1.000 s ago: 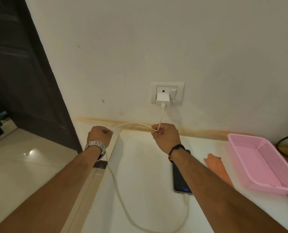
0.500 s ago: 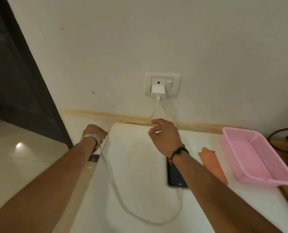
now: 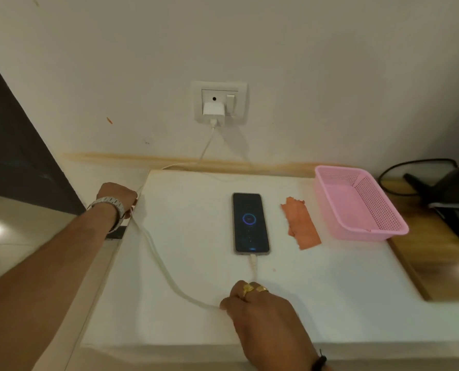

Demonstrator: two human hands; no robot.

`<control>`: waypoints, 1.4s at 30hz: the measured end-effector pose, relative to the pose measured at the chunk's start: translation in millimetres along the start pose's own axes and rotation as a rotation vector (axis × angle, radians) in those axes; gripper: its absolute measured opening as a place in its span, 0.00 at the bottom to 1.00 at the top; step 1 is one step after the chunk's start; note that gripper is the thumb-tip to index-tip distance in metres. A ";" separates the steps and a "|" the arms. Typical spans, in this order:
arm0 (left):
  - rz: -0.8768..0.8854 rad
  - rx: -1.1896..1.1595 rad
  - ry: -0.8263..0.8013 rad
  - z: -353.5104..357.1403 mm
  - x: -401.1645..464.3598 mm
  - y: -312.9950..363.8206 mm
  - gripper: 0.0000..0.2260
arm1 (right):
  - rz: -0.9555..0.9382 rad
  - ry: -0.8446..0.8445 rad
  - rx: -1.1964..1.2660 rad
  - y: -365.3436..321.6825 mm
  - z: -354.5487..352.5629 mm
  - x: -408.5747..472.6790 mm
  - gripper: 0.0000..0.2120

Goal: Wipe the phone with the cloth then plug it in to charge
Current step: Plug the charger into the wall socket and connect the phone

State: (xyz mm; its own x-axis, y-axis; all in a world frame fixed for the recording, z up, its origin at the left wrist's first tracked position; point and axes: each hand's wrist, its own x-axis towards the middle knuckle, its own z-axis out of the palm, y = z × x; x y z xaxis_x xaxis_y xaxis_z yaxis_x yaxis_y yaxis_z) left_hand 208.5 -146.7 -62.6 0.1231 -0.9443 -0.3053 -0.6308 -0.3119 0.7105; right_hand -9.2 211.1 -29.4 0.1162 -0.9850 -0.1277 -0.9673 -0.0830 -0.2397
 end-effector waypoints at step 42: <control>0.301 -0.014 0.323 -3.9 -81.4 27.9 0.23 | -0.003 0.376 -0.003 11.6 15.1 -32.6 0.29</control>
State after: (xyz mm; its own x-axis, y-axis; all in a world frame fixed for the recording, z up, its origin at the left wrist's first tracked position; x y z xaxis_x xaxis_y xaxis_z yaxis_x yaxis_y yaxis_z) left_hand 183.9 -79.0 -15.4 0.1700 -0.9771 0.1283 -0.6651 -0.0176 0.7466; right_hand -20.8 244.5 -42.5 0.0288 -0.9714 0.2355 -0.9677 -0.0861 -0.2368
